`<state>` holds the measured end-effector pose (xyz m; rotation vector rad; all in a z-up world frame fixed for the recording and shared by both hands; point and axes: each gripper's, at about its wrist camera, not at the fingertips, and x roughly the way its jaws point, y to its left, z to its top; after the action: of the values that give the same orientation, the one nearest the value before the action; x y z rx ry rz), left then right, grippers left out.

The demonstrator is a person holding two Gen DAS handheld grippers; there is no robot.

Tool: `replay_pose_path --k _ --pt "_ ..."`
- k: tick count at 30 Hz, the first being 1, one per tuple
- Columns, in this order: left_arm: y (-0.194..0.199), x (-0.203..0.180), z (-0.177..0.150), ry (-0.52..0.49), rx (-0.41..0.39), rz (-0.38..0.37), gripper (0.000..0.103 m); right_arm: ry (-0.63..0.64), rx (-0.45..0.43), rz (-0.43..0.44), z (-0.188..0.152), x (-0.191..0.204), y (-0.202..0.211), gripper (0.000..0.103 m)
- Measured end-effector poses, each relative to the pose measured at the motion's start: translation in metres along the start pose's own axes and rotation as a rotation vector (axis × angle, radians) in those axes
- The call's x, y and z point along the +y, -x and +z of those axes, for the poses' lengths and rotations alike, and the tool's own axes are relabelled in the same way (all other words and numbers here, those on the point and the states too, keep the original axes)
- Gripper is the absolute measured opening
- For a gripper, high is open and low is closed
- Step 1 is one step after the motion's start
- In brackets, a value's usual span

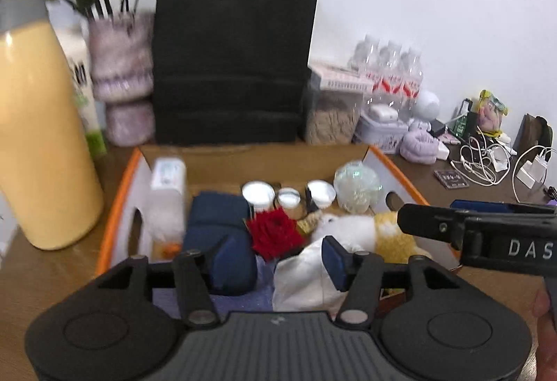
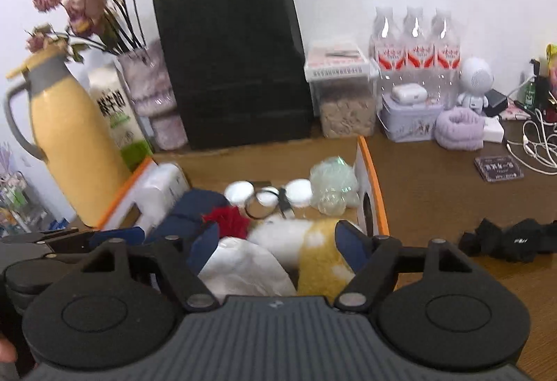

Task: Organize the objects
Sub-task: 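Move both tools back toward the white caps on the table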

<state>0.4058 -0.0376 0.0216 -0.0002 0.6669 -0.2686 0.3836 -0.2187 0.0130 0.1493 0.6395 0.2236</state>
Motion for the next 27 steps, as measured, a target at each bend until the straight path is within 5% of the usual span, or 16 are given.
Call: replay_pose_path --k 5,7,11,15,21,27 --pt "0.057 -0.015 -0.017 -0.053 -0.040 -0.009 0.067 -0.005 -0.025 0.043 -0.016 0.006 0.046 0.078" --pt "0.087 -0.021 -0.036 -0.090 -0.052 -0.034 0.081 0.004 -0.043 0.074 -0.034 0.010 0.073 0.083" --pt "0.144 -0.026 -0.082 -0.120 -0.066 -0.093 0.083 0.032 -0.066 0.125 -0.080 0.014 0.129 0.090" --pt "0.189 -0.025 -0.127 -0.093 -0.074 -0.076 0.085 0.083 -0.074 0.158 -0.121 0.014 0.177 0.098" --pt "0.237 -0.024 -0.175 -0.098 -0.086 -0.062 0.087 0.267 -0.053 0.088 -0.168 0.015 0.230 0.103" --pt "0.244 -0.030 -0.189 -0.100 -0.091 -0.052 0.088 0.247 -0.043 0.009 -0.185 0.001 0.237 0.103"
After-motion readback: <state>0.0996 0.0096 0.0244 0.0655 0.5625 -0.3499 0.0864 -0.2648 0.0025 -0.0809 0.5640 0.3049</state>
